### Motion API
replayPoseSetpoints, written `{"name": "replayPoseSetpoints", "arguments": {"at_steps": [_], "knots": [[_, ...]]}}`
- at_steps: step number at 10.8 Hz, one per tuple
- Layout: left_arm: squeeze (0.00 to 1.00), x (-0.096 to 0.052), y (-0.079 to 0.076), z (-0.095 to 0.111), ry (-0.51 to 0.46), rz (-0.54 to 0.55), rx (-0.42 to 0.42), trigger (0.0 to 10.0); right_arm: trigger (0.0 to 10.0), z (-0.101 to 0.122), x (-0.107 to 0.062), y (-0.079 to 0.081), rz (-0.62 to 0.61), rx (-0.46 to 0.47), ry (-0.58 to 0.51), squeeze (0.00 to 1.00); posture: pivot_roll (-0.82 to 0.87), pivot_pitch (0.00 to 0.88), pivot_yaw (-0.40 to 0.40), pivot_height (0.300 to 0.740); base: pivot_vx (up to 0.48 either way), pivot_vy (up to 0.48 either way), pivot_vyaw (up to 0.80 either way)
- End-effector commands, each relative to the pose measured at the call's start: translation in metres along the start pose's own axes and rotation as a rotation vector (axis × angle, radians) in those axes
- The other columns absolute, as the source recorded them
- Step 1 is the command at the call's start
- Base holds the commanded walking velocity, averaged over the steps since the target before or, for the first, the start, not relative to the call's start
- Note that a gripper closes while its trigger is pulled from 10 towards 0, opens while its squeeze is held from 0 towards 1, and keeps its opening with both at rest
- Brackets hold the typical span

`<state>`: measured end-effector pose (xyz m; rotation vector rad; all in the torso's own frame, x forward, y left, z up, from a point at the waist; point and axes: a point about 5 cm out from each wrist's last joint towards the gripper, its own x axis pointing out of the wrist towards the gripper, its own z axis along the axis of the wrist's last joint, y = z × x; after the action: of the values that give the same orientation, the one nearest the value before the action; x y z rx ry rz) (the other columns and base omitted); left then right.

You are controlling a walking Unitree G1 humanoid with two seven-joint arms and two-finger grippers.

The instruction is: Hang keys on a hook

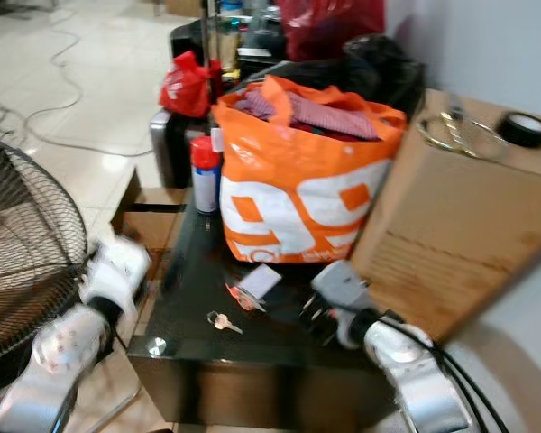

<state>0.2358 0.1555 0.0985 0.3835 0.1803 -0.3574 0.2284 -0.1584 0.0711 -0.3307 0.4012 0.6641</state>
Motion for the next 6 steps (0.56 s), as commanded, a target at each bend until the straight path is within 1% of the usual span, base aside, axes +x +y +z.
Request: {"name": "replayPoseSetpoints", "arguments": {"at_steps": [1, 2, 3, 4, 5, 6], "knots": [[0.0, 0.0, -0.003, 0.0, 0.006, -0.037, 0.007, 10.0, 10.0, -0.004, -0.002, 0.001, 0.017, 0.006, 0.035, 0.0, -0.05, 0.0, -0.07, 0.74, 0.0, 0.0, 0.0], [0.0, 0.0, -0.002, 0.0, 0.006, -0.031, 0.01, 10.0, 10.0, -0.012, -0.005, -0.001, 0.004, 0.008, 0.091, 0.0, -0.05, 0.0, -0.072, 0.74, 0.0, 0.0, 0.0], [0.0, 0.0, -0.001, 0.0, 0.007, -0.029, 0.01, 10.0, 10.0, -0.023, -0.008, -0.01, -0.061, 0.004, 0.181, 0.0, -0.05, 0.0, -0.074, 0.74, 0.0, 0.0, 0.0], [0.0, 0.0, 0.0, 0.0, 0.009, -0.031, 0.012, 10.0, 10.0, -0.04, -0.017, -0.036, -0.237, -0.006, 0.326, 0.0, -0.05, 0.0, -0.073, 0.74, 0.0, 0.0, 0.0], [0.0, 0.0, 0.0, 0.0, 0.008, -0.039, 0.015, 10.0, 10.0, -0.048, -0.025, -0.054, -0.324, -0.022, 0.406, 0.0, -0.05, 0.0, -0.073, 0.74, 0.0, 0.0, 0.0], [0.0, 0.001, -0.002, -0.001, 0.011, -0.081, 0.012, 10.0, 10.0, -0.054, -0.034, -0.071, -0.376, -0.063, 0.489, 0.0, -0.05, 0.0, -0.072, 0.74, 0.0, 0.0, 0.0]]}}
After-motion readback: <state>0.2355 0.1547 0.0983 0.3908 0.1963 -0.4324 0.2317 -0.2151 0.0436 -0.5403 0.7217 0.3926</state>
